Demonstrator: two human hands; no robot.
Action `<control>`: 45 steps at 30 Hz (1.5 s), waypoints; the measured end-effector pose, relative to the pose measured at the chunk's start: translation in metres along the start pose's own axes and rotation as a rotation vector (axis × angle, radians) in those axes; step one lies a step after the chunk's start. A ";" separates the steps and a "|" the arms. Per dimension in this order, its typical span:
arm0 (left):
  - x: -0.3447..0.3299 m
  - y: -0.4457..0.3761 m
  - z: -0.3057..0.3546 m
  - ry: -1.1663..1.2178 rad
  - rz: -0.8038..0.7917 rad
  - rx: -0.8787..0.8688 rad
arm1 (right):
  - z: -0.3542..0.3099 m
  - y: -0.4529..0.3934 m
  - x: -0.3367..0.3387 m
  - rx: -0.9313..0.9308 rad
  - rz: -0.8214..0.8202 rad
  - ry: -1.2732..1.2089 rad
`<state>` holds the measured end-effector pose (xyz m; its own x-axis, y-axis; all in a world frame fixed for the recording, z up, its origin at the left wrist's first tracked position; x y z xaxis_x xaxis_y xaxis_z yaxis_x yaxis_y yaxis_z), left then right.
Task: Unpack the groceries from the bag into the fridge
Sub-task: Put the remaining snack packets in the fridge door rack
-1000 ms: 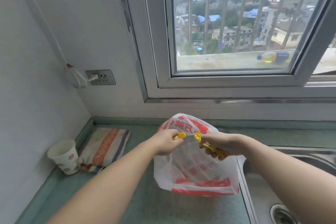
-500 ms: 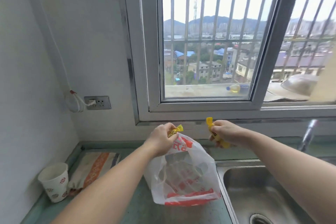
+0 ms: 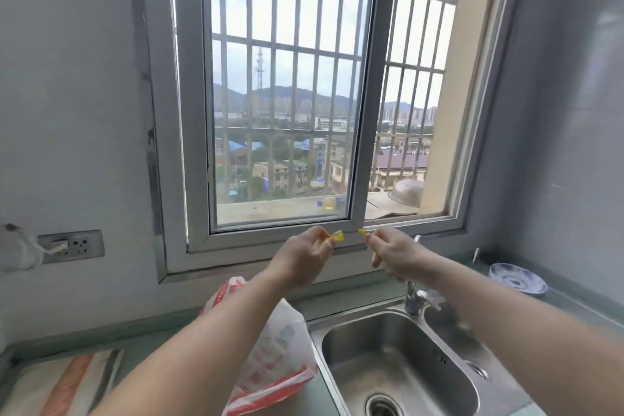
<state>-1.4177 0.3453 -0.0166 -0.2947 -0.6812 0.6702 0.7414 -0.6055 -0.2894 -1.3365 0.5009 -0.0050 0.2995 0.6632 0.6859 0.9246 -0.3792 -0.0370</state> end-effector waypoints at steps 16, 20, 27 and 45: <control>-0.160 0.032 0.257 -0.050 -0.194 -0.325 | 0.151 0.194 0.223 -0.205 0.445 0.030; -0.221 0.040 0.320 -0.090 -0.298 -0.471 | 0.203 0.243 0.267 -0.299 0.544 0.096; -0.344 0.047 0.425 0.116 -0.527 -0.695 | 0.270 0.359 0.347 -0.576 0.778 0.178; -0.483 0.286 0.640 0.394 -1.049 -1.353 | 0.285 0.718 0.353 -1.243 1.375 0.298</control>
<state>-0.6779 0.7644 0.0141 -0.5436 0.2600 0.7981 -0.7576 -0.5612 -0.3332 -0.5002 0.6466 0.0033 0.4158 -0.5393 0.7323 -0.6115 -0.7618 -0.2138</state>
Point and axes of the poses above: each hand's wrist, its own y-axis away from the middle knuckle, its own x-axis out of the back of the hand, z = x × y, the point moved 7 cm from there along -y, towards the middle knuckle, and after that the axes turned 2 degrees about -x, right-handed, at the moved point
